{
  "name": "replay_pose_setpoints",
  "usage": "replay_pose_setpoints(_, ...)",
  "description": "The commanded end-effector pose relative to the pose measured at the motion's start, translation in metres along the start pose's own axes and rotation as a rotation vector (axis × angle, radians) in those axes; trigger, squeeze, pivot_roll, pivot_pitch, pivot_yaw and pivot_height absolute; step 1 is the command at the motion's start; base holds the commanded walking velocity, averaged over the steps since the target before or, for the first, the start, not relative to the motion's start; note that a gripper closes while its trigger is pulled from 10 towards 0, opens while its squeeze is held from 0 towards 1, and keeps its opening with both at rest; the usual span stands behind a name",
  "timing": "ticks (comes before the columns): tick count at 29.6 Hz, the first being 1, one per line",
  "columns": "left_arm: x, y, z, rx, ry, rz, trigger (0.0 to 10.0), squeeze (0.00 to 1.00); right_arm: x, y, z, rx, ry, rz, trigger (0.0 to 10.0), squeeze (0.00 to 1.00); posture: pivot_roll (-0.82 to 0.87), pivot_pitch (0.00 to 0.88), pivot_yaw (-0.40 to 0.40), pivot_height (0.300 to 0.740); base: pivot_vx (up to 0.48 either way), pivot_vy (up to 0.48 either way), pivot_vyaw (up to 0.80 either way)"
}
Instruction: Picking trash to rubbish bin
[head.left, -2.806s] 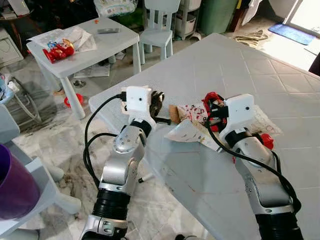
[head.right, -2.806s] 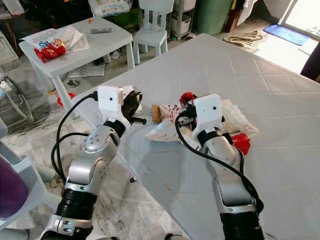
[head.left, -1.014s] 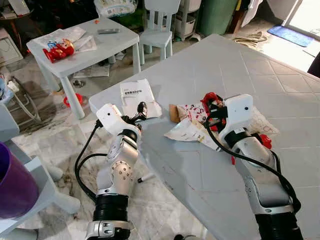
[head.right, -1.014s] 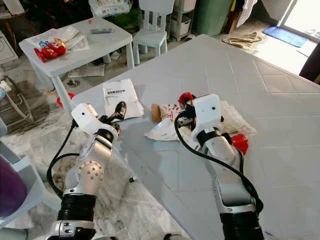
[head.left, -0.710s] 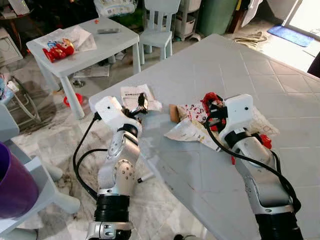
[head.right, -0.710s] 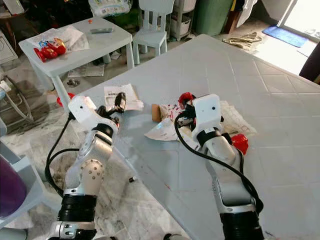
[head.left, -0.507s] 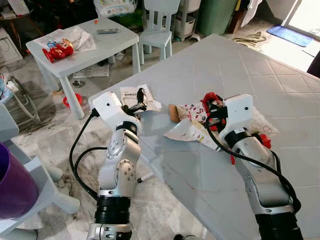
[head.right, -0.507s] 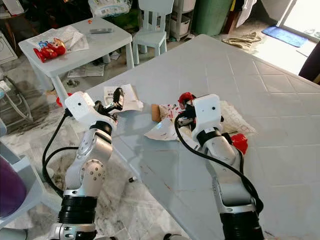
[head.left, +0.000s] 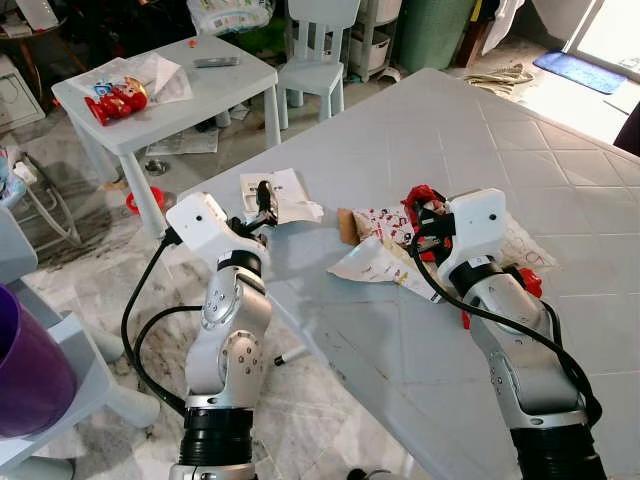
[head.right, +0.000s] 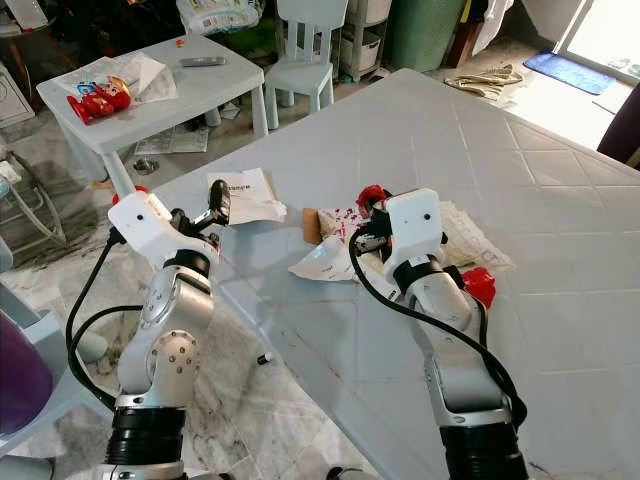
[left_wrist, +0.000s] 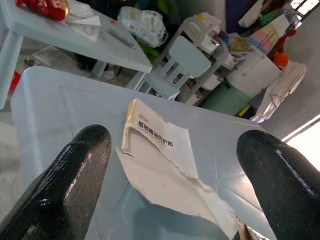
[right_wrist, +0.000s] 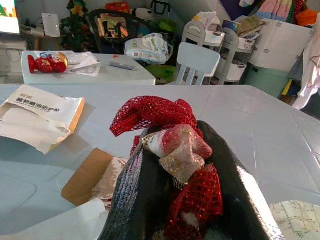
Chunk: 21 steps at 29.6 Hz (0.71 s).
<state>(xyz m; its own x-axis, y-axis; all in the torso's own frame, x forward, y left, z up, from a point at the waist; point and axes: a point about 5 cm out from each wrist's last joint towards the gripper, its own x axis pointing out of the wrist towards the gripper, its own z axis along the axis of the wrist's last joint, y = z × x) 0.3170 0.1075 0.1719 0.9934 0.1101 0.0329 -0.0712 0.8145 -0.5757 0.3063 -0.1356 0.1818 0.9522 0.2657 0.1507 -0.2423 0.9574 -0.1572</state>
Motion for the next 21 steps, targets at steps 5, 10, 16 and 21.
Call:
replay_pose_setpoints(5, -0.013, -0.001, -0.032, -0.142, 0.14, 0.083, 10.0, 0.0, 0.001, -0.001, 0.0, -0.007, -0.001, 0.005, 0.0, 0.0, -0.02, 0.118, -0.083, 0.74, 0.0, 0.0, 0.0)
replay_pose_setpoints(10, -0.013, -0.001, -0.037, -0.167, 0.167, 0.094, 10.0, 0.0, 0.001, -0.001, 0.0, -0.009, -0.001, 0.004, 0.0, 0.0, -0.02, 0.117, -0.083, 0.74, 0.0, 0.0, 0.0)
replay_pose_setpoints(16, -0.013, -0.002, -0.042, -0.176, 0.191, 0.101, 10.0, 0.0, 0.001, -0.001, 0.001, -0.009, -0.002, 0.005, 0.0, 0.0, -0.02, 0.116, -0.085, 0.74, 0.0, 0.0, 0.0)
replay_pose_setpoints(21, -0.011, 0.004, -0.058, -0.225, 0.268, 0.112, 10.0, 0.0, 0.002, 0.0, 0.001, -0.007, -0.004, 0.007, 0.0, 0.0, -0.03, 0.115, -0.087, 0.74, 0.0, 0.0, 0.0)
